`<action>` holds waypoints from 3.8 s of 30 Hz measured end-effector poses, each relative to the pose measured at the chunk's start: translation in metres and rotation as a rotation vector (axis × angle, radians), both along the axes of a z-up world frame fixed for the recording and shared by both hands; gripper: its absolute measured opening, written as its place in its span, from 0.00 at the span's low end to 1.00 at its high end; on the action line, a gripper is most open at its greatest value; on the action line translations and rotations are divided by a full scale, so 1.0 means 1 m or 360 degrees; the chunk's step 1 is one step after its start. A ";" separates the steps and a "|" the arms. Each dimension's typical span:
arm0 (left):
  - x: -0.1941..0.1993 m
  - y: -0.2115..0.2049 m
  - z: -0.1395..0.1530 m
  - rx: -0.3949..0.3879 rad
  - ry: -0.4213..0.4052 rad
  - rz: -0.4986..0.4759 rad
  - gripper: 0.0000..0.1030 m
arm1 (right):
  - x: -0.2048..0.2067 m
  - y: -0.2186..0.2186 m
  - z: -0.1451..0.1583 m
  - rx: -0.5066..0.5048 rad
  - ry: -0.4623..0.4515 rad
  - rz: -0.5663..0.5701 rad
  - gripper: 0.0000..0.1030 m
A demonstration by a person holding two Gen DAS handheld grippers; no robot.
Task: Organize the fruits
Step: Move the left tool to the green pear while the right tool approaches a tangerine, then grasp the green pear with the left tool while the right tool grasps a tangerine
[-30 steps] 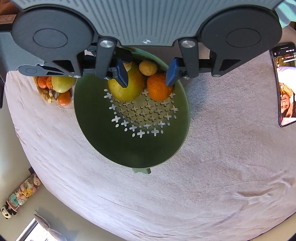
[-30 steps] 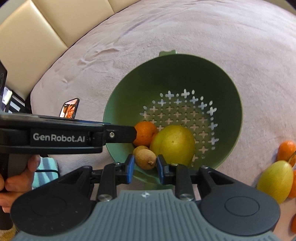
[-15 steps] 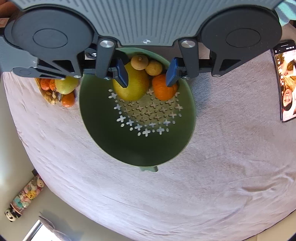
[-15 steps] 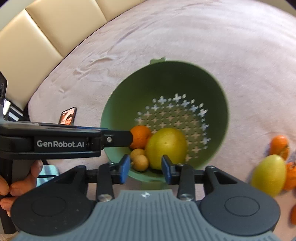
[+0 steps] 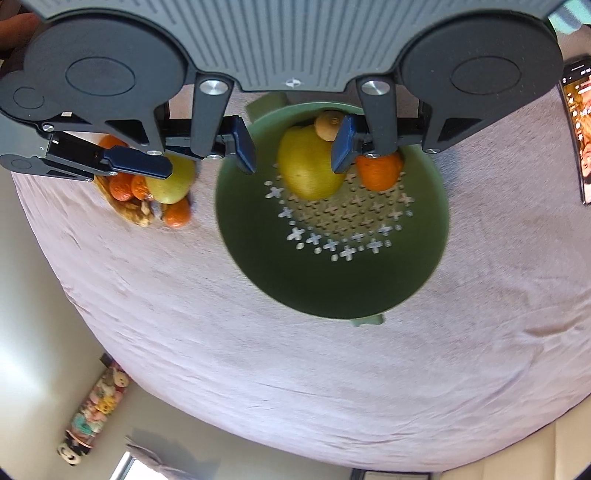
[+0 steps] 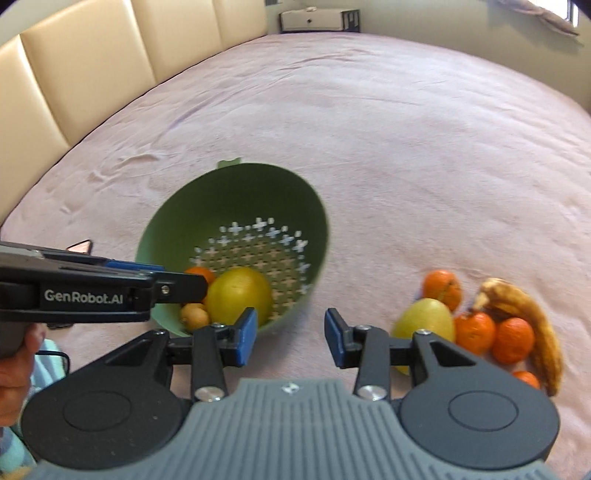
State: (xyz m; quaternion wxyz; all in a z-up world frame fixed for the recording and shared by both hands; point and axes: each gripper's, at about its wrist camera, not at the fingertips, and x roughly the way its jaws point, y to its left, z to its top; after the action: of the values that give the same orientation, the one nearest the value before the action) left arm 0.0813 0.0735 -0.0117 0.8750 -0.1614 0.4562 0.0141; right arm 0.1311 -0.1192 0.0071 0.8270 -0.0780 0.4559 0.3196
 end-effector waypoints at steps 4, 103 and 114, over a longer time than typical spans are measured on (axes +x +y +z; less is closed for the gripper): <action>-0.002 -0.015 0.001 0.0016 -0.0033 -0.0062 0.53 | -0.008 -0.014 -0.001 -0.0029 -0.0058 -0.0064 0.37; 0.074 -0.141 -0.076 0.0034 -0.0102 -0.0333 0.67 | 0.037 -0.137 -0.083 -0.0282 -0.0156 -0.0714 0.43; 0.056 -0.132 -0.039 0.0024 -0.0240 -0.0334 0.67 | 0.027 -0.126 -0.060 -0.0229 -0.0246 -0.0690 0.43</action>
State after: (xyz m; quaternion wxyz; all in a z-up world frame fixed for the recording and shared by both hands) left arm 0.1369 -0.0580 -0.0508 0.9047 -0.1069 0.4033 -0.0864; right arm 0.1580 -0.2455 -0.0530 0.9010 -0.0612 0.4189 0.0945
